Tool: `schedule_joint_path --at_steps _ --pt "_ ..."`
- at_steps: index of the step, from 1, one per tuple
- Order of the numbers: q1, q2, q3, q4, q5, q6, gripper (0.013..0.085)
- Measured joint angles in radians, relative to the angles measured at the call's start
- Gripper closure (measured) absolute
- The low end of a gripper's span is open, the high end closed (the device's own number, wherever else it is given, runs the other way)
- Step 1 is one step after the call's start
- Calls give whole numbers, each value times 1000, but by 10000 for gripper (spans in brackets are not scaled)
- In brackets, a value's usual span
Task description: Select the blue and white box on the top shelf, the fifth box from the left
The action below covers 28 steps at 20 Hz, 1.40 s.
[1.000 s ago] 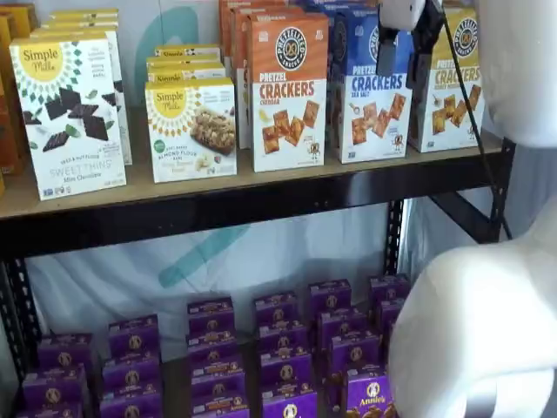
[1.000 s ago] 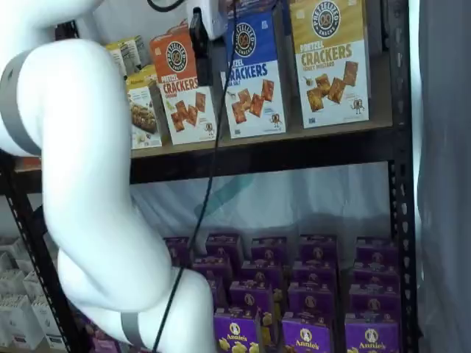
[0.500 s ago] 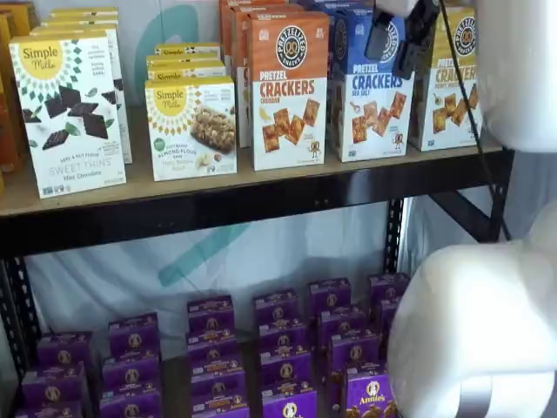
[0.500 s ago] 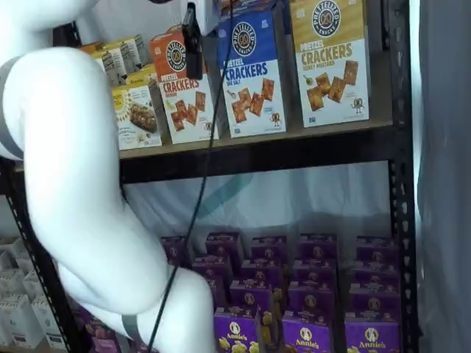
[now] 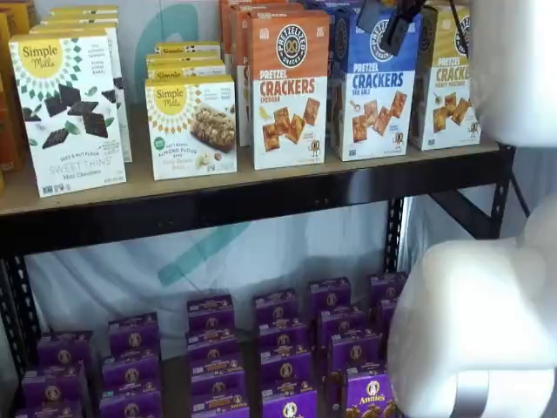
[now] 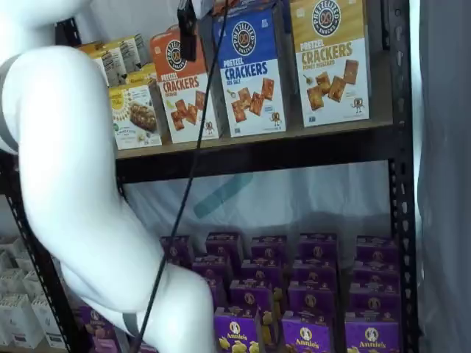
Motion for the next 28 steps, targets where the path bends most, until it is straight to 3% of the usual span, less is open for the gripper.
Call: schedule_joint_path --at_steps 5,9,12,18,28 --pt "-28 -14 16 60 -48 1 130" --pt "-41 -7 4 86 -52 2 130" --pt "-50 -22 25 106 -102 -1 130" --pt "-54 -15 28 111 -170 -10 130" --pt "-31 69 -36 100 -214 -5 130"
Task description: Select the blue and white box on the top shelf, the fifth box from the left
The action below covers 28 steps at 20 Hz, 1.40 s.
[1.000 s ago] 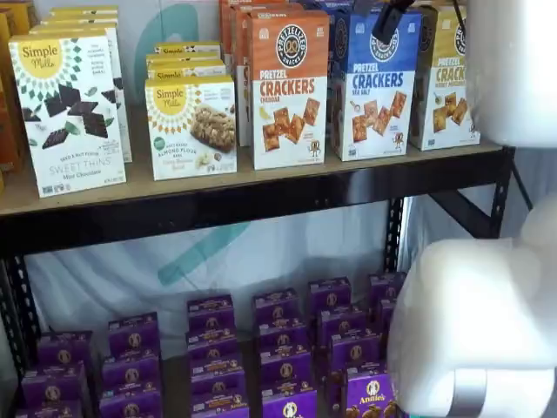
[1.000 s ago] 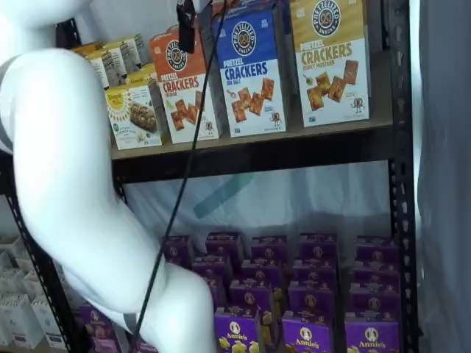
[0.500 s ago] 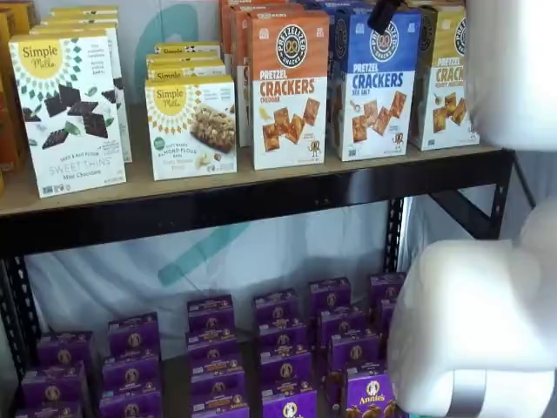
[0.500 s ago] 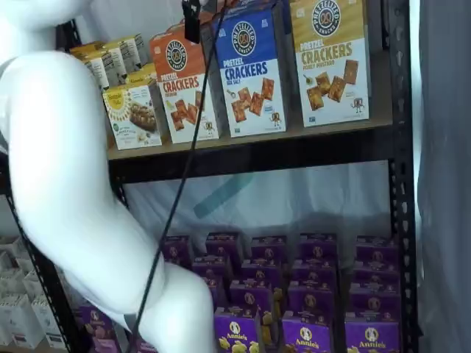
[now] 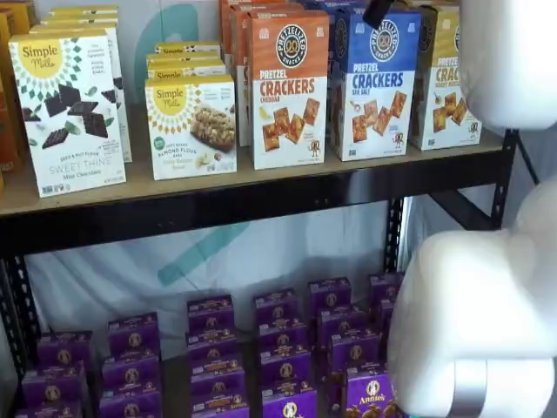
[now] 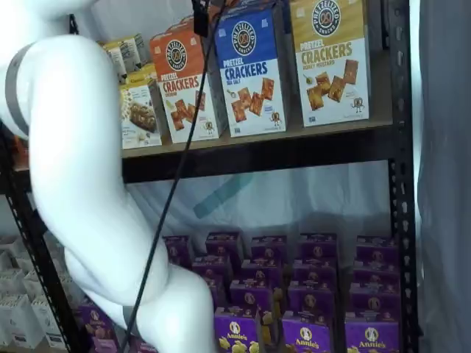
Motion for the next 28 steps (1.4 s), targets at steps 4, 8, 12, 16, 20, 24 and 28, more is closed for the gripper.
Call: schedule_joint_path --at_steps 4,8,12,16,20,24,28 --pt "18 37 -29 -11 -19 8 130" --pt "26 67 -56 -17 -30 11 130" --pt "30 101 -96 -45 -20 5 130" --pt "31 122 -111 -63 -26 -5 130" --pt "31 141 -121 -79 -32 -15 130" --pt "36 148 -114 -89 -54 -21 130" --pt "42 156 -109 -97 -75 -25 130"
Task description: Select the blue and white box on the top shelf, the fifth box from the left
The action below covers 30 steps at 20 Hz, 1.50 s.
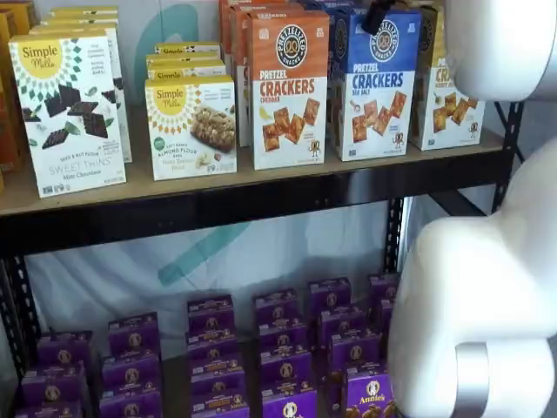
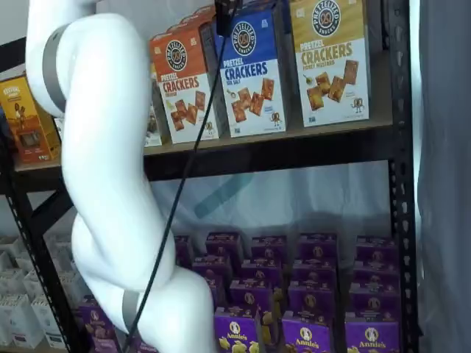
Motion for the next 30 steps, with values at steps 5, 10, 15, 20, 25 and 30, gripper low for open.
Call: schedule_joint_path --at_steps 5,10,15,20,25,30 --pt "10 7 4 -22 -19 -3 130" --pt "18 33 -24 -54 0 -7 130" --pt "31 65 -68 -99 52 -4 130" --pt "60 95 -108 -163 98 4 130" --pt "94 111 -120 -216 111 19 130" --pt "126 119 -121 -258 106 36 130"
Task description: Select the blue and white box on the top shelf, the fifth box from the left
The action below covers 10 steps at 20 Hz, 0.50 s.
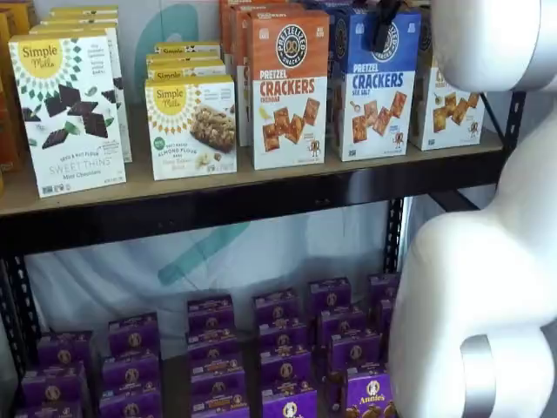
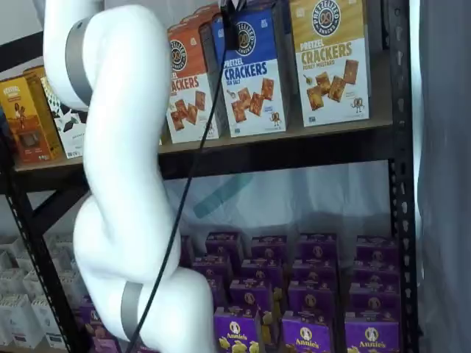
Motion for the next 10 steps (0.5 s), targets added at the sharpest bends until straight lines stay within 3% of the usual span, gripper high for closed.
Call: schedule_joint_path --at_steps 6,10 --pt "14 52 -74 -46 77 4 130" --pt "14 58 -78 -56 78 0 130"
